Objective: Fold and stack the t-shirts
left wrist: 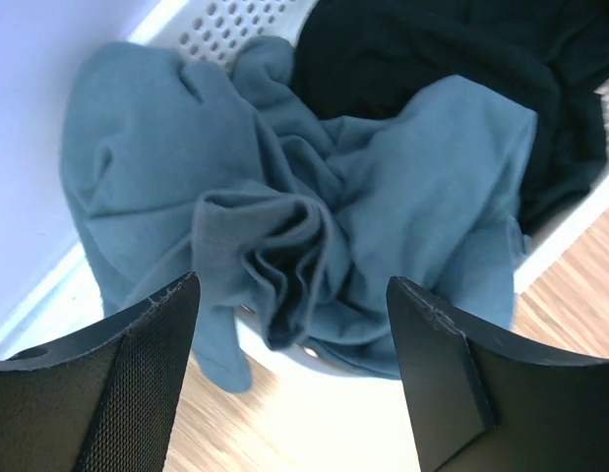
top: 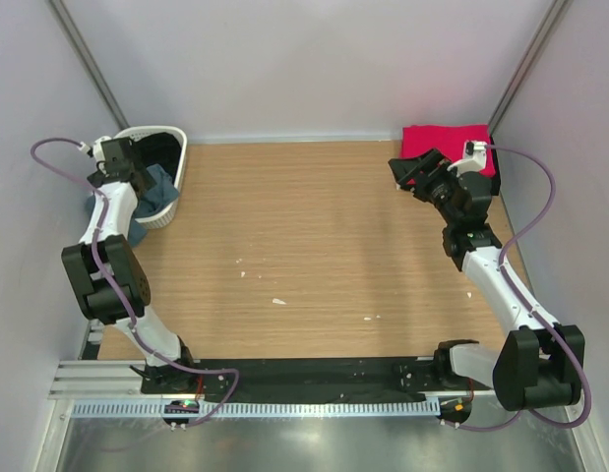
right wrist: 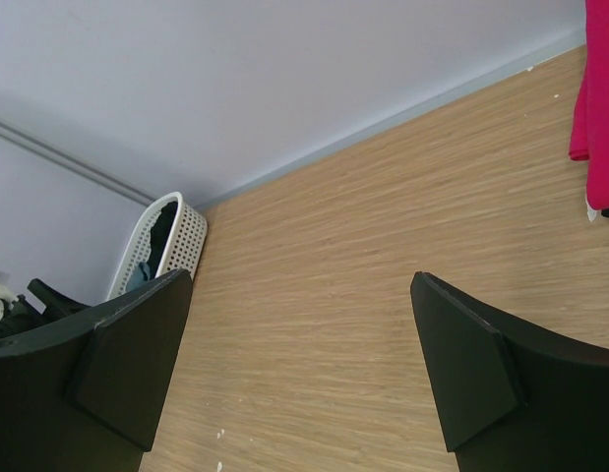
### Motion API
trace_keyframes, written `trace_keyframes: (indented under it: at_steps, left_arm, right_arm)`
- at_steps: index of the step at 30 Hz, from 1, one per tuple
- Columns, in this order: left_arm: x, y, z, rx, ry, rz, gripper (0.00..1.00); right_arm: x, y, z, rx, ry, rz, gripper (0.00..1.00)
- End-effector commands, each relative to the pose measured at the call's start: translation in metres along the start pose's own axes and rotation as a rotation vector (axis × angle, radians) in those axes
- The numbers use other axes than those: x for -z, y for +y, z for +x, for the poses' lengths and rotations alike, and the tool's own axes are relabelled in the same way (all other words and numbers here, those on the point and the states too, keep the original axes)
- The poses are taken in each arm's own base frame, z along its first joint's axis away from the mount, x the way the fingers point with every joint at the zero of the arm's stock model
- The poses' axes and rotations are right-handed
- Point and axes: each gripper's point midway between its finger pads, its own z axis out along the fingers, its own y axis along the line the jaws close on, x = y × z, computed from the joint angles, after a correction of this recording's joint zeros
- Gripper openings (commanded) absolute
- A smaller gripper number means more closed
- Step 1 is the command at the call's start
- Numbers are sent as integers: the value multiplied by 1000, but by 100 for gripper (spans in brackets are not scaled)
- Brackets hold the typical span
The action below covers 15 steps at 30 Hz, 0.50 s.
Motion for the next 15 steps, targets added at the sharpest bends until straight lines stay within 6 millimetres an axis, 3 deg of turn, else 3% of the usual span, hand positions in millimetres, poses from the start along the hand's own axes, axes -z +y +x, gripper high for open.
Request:
trace_keyframes:
  at_steps: [1,4,9,10,11,13,14,15]
  left_arm:
    - [-5,12,-34,10,-94,-44,77]
    - [-17,15,-30,25,-80,-32,74]
    - [-28,1,-26,5,-74,30,63]
    - [-29,0,-30,8,-92,34,57]
    - [-29,0,-34,4,-105,31,42]
    - [-28,0,-40,3,-119,27,21]
    - [-24,-2,-47,17,-132,33,1]
    - [-20,-2,-50,28,-137,42,0]
  right_arm:
    - [-1,9,-7,25,-26,-35,100]
    - [0,10,-7,20,-28,-34,100]
    - [1,7,-13,37,-49,-3,100]
    - [2,6,-16,41,-58,8,100]
    - [2,5,-17,46,-58,20,100]
    - [4,5,-21,51,-63,34,100]
    - [5,6,-21,48,-65,36,100]
    - [5,6,-23,48,-72,36,100]
